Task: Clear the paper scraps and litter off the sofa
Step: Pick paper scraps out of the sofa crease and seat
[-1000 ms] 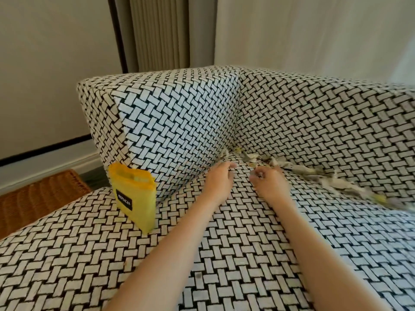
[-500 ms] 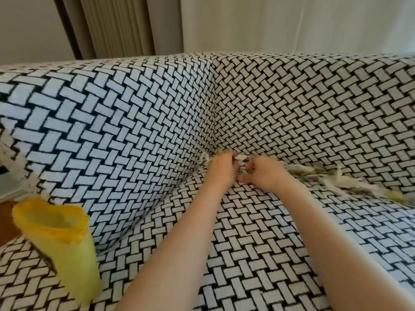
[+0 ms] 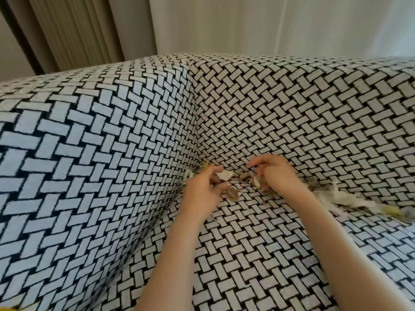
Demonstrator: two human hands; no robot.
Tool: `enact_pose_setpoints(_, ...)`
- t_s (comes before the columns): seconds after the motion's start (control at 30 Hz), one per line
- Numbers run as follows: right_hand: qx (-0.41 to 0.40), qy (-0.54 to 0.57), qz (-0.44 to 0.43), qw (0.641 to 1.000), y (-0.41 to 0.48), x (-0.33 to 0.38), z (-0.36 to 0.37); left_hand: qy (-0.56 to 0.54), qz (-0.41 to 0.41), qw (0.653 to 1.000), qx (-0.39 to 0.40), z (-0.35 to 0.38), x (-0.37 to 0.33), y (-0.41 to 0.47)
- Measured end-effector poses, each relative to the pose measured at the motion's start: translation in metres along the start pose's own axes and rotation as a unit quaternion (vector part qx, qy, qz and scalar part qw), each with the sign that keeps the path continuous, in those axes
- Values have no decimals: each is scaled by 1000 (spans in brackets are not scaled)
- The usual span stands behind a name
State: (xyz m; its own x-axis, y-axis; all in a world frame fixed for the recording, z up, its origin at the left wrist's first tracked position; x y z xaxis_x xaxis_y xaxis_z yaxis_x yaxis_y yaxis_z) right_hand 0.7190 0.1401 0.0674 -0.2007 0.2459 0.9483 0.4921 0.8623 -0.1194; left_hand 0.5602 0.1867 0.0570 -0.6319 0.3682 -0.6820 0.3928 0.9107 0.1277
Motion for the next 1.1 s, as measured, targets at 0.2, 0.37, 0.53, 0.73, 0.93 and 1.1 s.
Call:
enact_pose_setpoints(0.2,30,-374,-129,918,26,28,33,31,17,999,15,5,-8,5)
enact_pose_setpoints(0.37,73,-501,-104,856,46,18,61,46,11,999,10,8,-6,7)
enact_pose_setpoints(0.53,104,-537,-48,836,54,13,68,22,-36,999,20,7,2,13)
enact_pose_setpoints(0.73,120,-553,-63,822,54,12,72,-138,-110,982,-63,-5,19,15)
enact_pose_setpoints(0.93,45,-550,-228,802,41,21,65,-534,-264,797,-96,6,33,31)
enact_pose_setpoints(1.1,70,-288,-250,922,26,43,47,-611,-262,746,-50,11,20,25)
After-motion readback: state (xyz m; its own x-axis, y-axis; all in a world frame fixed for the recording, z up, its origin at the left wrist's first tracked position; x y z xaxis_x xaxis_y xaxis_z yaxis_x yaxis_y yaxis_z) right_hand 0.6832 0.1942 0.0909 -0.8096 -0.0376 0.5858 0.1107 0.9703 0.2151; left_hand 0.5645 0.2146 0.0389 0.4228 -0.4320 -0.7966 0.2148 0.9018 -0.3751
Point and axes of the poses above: each hand's wrist, its own y-axis towards the middle knuckle, its own z-axis out of the palm, x = y × z, the point moved 8 cm from there along y, towards the middle knuckle, and after that the axes turned 9 degrees about y, right-handed, at the moved point
